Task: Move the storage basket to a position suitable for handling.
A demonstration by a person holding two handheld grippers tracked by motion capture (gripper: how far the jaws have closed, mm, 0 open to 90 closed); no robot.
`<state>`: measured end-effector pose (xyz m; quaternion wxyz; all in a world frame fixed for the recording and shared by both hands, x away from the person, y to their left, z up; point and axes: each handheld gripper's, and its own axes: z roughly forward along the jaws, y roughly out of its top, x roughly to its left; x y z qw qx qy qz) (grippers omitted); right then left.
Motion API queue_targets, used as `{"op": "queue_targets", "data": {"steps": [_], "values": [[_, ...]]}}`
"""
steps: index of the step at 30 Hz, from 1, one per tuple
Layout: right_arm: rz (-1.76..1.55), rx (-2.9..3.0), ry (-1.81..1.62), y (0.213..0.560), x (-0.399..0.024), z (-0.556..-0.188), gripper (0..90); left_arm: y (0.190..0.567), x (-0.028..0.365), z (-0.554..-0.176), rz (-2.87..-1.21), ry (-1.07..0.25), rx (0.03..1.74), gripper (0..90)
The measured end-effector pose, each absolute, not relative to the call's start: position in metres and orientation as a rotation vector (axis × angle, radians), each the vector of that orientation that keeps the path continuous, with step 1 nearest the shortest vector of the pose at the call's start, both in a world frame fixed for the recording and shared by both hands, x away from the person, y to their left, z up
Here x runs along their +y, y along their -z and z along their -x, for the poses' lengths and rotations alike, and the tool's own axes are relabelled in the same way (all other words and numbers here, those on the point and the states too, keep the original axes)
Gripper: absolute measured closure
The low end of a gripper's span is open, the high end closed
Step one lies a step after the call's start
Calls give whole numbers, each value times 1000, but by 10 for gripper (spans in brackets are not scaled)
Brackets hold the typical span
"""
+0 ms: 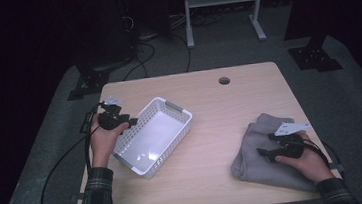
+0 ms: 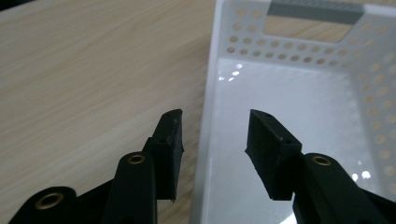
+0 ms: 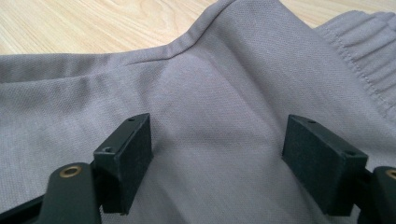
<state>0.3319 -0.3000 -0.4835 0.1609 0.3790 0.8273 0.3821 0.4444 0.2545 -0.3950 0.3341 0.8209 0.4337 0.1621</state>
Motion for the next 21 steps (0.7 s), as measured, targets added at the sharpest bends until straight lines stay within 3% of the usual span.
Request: {"op": "queue_targets", "data": {"steps": [5, 12, 21], "values": [[-1082, 2362, -1092, 484, -300, -332, 227, 402, 255, -452, -2172, -391, 1154, 619], [-1082, 2362, -1090, 483, -300, -332, 227, 407, 251, -455, -2229, -372, 1189, 808], [-1082, 2362, -1090, 483, -300, -332, 226, 406, 245, -442, -2217, -375, 1267, 848]]}}
